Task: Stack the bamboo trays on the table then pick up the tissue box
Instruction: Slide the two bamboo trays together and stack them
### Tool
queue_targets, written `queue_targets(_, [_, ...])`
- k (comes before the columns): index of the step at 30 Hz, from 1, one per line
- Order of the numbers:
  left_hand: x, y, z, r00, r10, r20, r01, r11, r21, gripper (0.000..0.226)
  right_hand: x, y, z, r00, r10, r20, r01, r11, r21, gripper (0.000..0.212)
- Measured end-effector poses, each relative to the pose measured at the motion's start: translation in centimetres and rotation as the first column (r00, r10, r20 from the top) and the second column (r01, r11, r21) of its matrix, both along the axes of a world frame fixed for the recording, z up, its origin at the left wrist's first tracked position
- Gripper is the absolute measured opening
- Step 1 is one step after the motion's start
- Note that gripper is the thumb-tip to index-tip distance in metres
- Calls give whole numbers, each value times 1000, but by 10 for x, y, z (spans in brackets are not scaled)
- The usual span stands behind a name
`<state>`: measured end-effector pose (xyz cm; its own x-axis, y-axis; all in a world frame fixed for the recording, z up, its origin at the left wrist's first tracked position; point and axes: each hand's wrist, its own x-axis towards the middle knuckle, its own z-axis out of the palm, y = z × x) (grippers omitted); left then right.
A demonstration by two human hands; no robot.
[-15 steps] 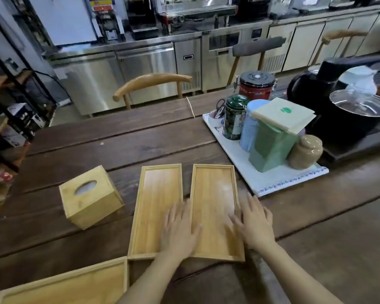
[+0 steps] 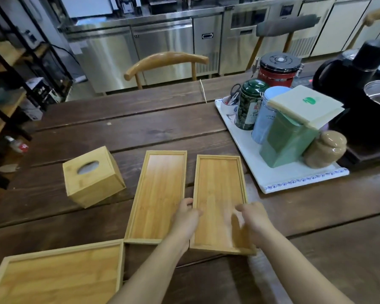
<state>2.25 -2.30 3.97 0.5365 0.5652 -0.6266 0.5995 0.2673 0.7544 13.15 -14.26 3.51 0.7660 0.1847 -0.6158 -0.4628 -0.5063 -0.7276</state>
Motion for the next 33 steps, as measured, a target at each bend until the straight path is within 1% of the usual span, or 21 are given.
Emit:
queue_targets(1, [1,-1,2,999,25,26,-25,1000,-13,42,2,0,5,999,-5,34,5,1000,1,11])
queue_targets(3, [3,0,5,998,47,38,-46,999,-3,42,10,-2,6,990,4,141,-4,1000,-2,24])
queue_targets(5, [5,-1,7,998,54,37,-53,998,-25,45,16,0,7,979,29,200,-26,999,-19,30])
queue_targets(8, [8,-6,7,997,62,36,-56,990,-127,49,32,8,5,974,70,217,-61,997,-49,36])
queue_targets(10, [12,-11,7,996,67,53,-58,987,-149,52,42,13,6,965,97,243,-80,994,-79,34])
queue_targets(12, [18,-14,5,993,97,69,-89,990,-112,57,51,17,8,956,132,261,-107,988,-109,23])
queue_targets(14, [27,-15,4,986,132,105,-129,991,-34,49,62,21,9,934,194,299,-161,978,-132,14])
queue_targets(16, [39,-14,2,974,176,142,-183,982,39,38,72,27,12,895,283,346,-238,957,-168,12])
queue_targets(19, [60,-7,0,962,222,160,-237,968,80,38,83,35,10,848,363,387,-305,930,-204,27])
queue_targets(23, [81,1,-9,970,207,129,-222,969,108,45,92,37,5,868,348,355,-324,937,-128,41])
queue_targets(26, [91,4,-18,973,186,139,-205,969,137,48,96,36,-3,883,355,307,-340,935,-104,52])
queue_targets(30, [105,5,-26,979,177,98,-195,955,225,57,100,36,-13,902,351,252,-358,934,-19,57])
queue_targets(32, [109,6,-27,984,160,82,-176,947,269,60,101,38,-17,888,374,267,-381,924,-27,54])
queue_targets(33, [109,8,-26,987,139,80,-155,949,274,61,100,39,-17,878,381,291,-384,922,-49,50])
